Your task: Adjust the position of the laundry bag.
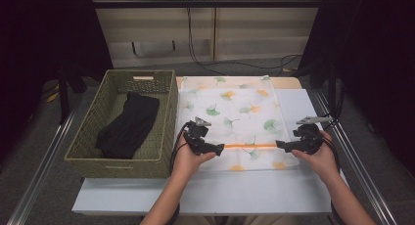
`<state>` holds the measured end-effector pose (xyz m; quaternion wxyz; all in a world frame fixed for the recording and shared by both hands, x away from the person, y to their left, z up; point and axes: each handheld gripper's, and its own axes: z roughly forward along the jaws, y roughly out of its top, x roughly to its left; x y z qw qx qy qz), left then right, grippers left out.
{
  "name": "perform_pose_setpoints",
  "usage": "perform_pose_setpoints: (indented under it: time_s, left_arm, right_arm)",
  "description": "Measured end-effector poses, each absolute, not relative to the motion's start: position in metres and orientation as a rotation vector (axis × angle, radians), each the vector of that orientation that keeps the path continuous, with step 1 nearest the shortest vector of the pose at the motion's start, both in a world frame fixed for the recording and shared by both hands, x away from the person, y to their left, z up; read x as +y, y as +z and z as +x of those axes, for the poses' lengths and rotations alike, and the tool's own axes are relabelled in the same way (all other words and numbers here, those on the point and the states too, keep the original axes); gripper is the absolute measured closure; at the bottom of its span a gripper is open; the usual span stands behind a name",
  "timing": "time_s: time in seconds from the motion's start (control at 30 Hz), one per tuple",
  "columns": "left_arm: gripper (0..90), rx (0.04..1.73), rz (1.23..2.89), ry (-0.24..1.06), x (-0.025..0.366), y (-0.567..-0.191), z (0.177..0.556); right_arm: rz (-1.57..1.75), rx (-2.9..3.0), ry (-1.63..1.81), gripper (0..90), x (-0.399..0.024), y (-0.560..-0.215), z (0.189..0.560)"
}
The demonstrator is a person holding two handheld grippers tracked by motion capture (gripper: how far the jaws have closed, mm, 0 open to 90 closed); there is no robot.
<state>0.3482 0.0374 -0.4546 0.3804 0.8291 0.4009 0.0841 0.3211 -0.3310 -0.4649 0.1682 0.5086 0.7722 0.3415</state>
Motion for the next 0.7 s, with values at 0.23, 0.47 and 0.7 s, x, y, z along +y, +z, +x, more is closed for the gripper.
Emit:
perform_pose_setpoints:
  time_s: [0.23,0.47,0.7]
  left_arm:
    - [3.5,1.034,2.127,0.219,0.042,-0.457,0.35]
    - [3.7,1.044,2.104,0.22,0.045,-0.457,0.352]
    - [4.2,1.035,2.109,0.228,0.044,-0.457,0.353]
  right_arm:
    - [1.474,2.174,0.998,15.0,-0.335,-0.461,0.328]
    - [1.484,2.16,0.987,19.7,-0.332,-0.458,0.339]
    - [1.494,2.146,0.919,27.4,-0.333,-0.455,0.355]
